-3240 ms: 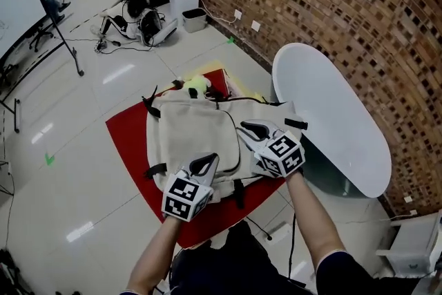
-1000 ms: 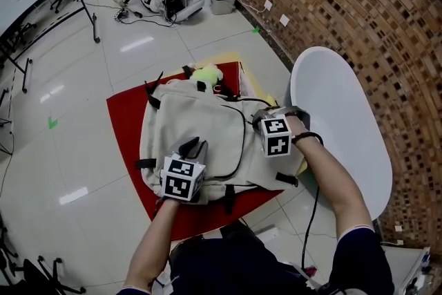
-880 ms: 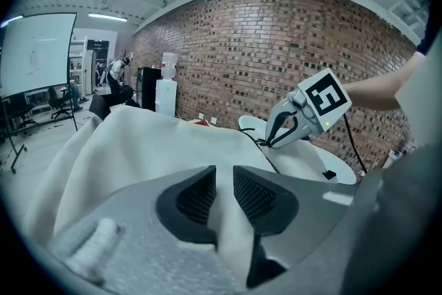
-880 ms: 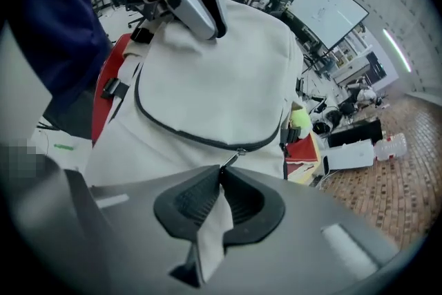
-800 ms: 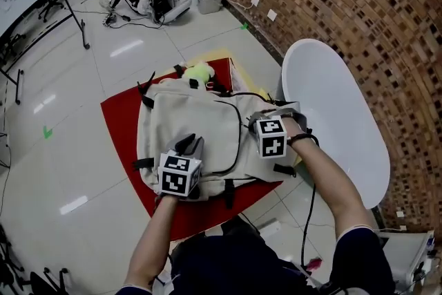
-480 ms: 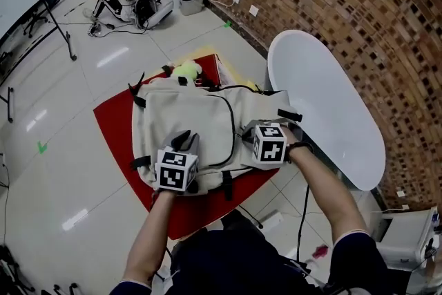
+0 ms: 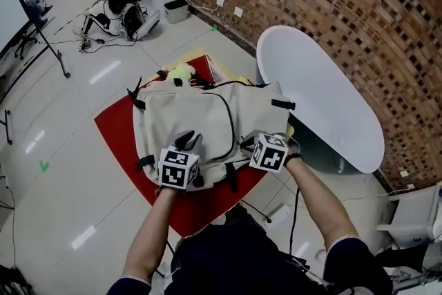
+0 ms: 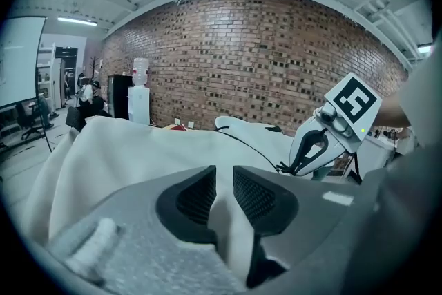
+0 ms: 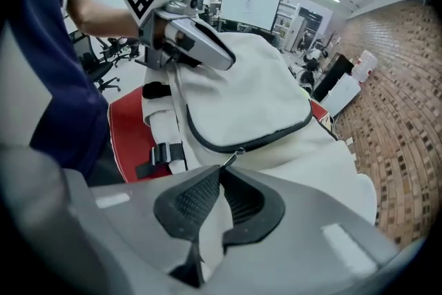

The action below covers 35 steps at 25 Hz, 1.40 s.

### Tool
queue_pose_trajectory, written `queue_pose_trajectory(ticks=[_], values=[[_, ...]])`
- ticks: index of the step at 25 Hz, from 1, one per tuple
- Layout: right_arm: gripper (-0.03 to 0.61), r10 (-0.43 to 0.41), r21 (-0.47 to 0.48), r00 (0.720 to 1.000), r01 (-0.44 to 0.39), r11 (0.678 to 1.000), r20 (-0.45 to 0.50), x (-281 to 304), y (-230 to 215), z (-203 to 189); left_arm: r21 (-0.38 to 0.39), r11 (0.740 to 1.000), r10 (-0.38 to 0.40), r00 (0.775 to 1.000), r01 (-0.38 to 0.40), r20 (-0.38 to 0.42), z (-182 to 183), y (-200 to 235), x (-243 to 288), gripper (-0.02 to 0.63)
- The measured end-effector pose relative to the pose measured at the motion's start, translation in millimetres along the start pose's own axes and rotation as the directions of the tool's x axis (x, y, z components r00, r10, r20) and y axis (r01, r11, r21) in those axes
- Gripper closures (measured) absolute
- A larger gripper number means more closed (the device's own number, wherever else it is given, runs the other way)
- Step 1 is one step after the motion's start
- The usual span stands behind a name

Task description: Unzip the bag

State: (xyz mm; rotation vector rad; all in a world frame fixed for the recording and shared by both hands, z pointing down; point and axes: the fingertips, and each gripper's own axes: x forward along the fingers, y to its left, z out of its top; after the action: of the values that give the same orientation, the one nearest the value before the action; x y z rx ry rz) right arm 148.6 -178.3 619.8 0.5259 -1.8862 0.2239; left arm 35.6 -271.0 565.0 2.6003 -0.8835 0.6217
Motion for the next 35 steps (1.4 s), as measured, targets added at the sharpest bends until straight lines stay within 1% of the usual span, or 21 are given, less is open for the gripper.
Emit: queue_pose_trajectory(ticks=[3, 5, 10, 13, 17, 19, 22, 24, 26, 27, 28, 29, 30, 31, 32, 33, 35], values=[[0.551, -0.042, 0.084, 0.999, 0.040, 0.996, 0.023, -2, 8, 4, 0.027, 1.000, -0.007, 1.000, 0.008, -0.013, -1, -2, 1, 0.534], [0.551, -0.064, 0.151, 0.997, 0.057, 0.987, 0.045, -1, 13, 9, 0.041, 0.999, -0.012, 1.000, 0.013, -0.020, -3, -2, 1, 0.534], [0.551, -0.068, 0.259, 0.995, 0.048, 0.965, 0.070, 7, 39, 12, 0.040, 0.999, -0.033, 0.999, 0.034, -0.018, -6, -7, 0, 0.543], [0.551, -0.075, 0.345, 0.990, 0.028, 0.938, 0.123, 8, 53, 18, 0.039, 0.998, -0.042, 0.999, 0.042, -0.004, -4, -8, -1, 0.566], [0.551, -0.116, 0.433, 0.970, 0.012, 0.901, 0.214, 9, 63, 37, 0.061, 0.997, -0.045, 0.999, 0.045, -0.002, -5, -9, -2, 0.566], [0.551, -0.123, 0.466, 0.958, -0.012, 0.885, 0.258, 10, 69, 52, 0.082, 0.996, -0.041, 0.999, 0.042, -0.004, -5, -9, -3, 0.566], [0.551, -0.120, 0.495, 0.933, -0.068, 0.866, 0.339, 13, 76, 80, 0.110, 0.993, -0.038, 0.999, 0.038, -0.003, -6, -12, -2, 0.566], [0.551, -0.133, 0.496, 0.924, -0.068, 0.866, 0.359, 17, 76, 93, 0.121, 0.992, -0.038, 0.999, 0.037, 0.003, -4, -14, -1, 0.566], [0.546, -0.148, 0.500, 0.921, -0.057, 0.864, 0.361, 19, 74, 94, 0.115, 0.992, -0.047, 0.999, 0.043, 0.028, 0, -17, -5, 0.569], [0.530, -0.152, 0.501, 0.917, -0.058, 0.863, 0.369, 17, 74, 92, 0.109, 0.993, -0.055, 0.997, 0.049, 0.049, 4, -19, -9, 0.585], [0.495, -0.159, 0.503, 0.911, -0.060, 0.862, 0.382, 13, 73, 90, 0.106, 0.993, -0.061, 0.996, 0.053, 0.072, 8, -21, -14, 0.604], [0.466, -0.175, 0.508, 0.901, -0.057, 0.859, 0.397, 5, 70, 88, 0.106, 0.993, -0.062, 0.994, 0.052, 0.091, 12, -24, -20, 0.604], [0.456, -0.203, 0.518, 0.886, -0.048, 0.854, 0.417, -5, 65, 86, 0.107, 0.993, -0.057, 0.993, 0.045, 0.108, 17, -26, -26, 0.604], [0.456, -0.241, 0.530, 0.864, -0.036, 0.847, 0.442, -19, 57, 84, 0.105, 0.994, -0.050, 0.991, 0.037, 0.123, 21, -30, -33, 0.605], [0.457, -0.283, 0.543, 0.833, -0.026, 0.839, 0.477, -35, 50, 83, 0.100, 0.995, -0.042, 0.989, 0.028, 0.138, 24, -35, -40, 0.612], [0.462, -0.324, 0.551, 0.792, -0.019, 0.834, 0.518, -53, 43, 84, 0.095, 0.995, -0.034, 0.987, 0.020, 0.154, 28, -41, -47, 0.612], [0.484, -0.386, 0.548, 0.697, -0.011, 0.837, 0.604, -93, 34, 87, 0.093, 0.996, -0.014, 0.982, -0.004, 0.189, 36, -57, -62, 0.612]])
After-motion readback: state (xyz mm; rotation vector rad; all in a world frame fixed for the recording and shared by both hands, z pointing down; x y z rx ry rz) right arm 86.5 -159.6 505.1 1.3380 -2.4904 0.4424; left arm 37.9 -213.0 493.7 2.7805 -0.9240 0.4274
